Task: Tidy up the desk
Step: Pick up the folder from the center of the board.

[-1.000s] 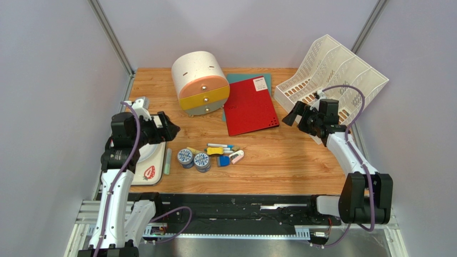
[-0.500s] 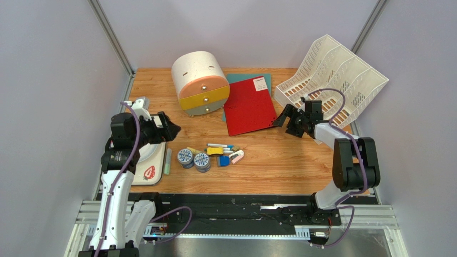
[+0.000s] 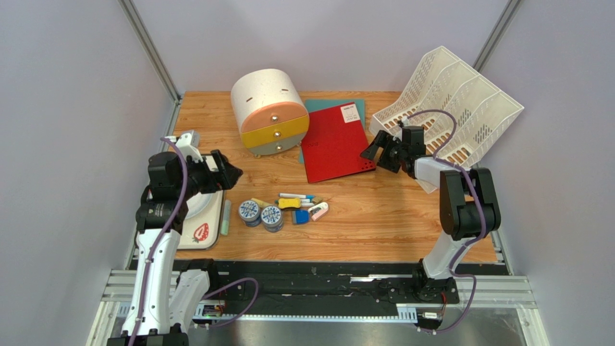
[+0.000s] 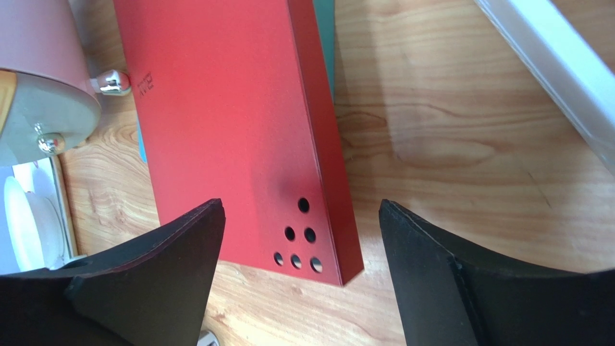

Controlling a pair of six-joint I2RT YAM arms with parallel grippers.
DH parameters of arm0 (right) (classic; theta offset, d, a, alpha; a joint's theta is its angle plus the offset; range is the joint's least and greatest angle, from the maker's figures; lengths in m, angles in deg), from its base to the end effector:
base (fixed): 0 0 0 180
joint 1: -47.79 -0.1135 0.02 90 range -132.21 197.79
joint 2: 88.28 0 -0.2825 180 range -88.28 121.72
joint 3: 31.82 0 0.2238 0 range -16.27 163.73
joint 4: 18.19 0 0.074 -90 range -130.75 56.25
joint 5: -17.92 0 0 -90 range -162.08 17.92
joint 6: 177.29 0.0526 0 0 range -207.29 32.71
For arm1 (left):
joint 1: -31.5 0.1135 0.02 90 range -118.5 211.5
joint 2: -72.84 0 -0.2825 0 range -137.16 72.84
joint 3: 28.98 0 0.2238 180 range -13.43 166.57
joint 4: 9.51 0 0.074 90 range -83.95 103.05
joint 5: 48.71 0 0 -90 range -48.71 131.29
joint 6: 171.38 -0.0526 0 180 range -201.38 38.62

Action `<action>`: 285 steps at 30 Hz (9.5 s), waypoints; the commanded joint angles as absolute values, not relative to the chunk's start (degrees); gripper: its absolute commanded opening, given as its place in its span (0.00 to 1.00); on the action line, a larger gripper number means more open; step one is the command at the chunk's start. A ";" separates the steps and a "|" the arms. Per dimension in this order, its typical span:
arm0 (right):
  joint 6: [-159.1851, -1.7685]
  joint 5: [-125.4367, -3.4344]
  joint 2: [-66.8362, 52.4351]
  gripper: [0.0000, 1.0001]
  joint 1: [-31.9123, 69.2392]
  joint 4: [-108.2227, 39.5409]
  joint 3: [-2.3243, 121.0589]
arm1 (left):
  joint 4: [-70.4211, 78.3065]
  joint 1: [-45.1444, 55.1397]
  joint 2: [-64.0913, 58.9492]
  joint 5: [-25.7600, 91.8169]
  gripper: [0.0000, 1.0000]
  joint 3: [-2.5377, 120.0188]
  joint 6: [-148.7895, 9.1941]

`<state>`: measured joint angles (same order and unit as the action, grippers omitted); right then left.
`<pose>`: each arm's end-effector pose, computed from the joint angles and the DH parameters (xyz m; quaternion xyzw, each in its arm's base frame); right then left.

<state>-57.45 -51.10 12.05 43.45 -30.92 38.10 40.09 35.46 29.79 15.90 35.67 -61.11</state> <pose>0.3511 0.0455 0.1940 0.1285 0.8959 0.2746 0.3246 0.1302 -0.0136 0.3317 -0.0648 0.8413 -0.2577 0.4706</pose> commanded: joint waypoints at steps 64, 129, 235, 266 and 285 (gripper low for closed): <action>-50.64 -54.15 -29.49 0.00 41.02 -37.26 23.36 | 10.28 17.09 27.40 9.29 0.99 27.18 -43.24; -35.35 -52.65 -38.54 0.00 42.34 -50.01 28.65 | -32.62 -3.92 -8.64 19.67 0.99 19.18 -26.63; -25.59 -41.84 -56.82 0.00 42.34 -45.52 26.36 | -62.85 -7.88 -6.01 20.37 0.99 16.46 -20.73; -47.74 -37.27 -50.75 0.42 42.34 -56.42 29.00 | -41.34 -7.97 6.21 21.17 0.00 17.42 -33.29; -56.88 -46.76 -52.34 0.77 42.43 -58.00 31.63 | -22.52 -7.97 16.94 13.88 0.00 20.32 -45.69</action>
